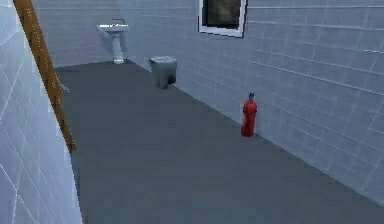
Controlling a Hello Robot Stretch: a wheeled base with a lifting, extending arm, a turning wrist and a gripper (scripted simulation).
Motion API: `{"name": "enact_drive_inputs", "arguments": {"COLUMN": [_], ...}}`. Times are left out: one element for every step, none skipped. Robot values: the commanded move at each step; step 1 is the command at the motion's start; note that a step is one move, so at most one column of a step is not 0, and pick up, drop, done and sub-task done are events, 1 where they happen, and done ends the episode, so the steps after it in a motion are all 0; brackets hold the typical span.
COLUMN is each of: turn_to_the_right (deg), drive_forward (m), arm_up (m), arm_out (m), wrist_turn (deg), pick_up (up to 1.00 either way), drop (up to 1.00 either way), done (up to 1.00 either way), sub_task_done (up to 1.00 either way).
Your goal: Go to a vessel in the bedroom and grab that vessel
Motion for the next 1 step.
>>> {"name": "enact_drive_inputs", "arguments": {"turn_to_the_right": [0.0], "drive_forward": [0.3], "arm_up": [0.0], "arm_out": [0.0], "wrist_turn": [0.0], "pick_up": [0.0], "drop": [0.0], "done": [0.0], "sub_task_done": [0.0]}}
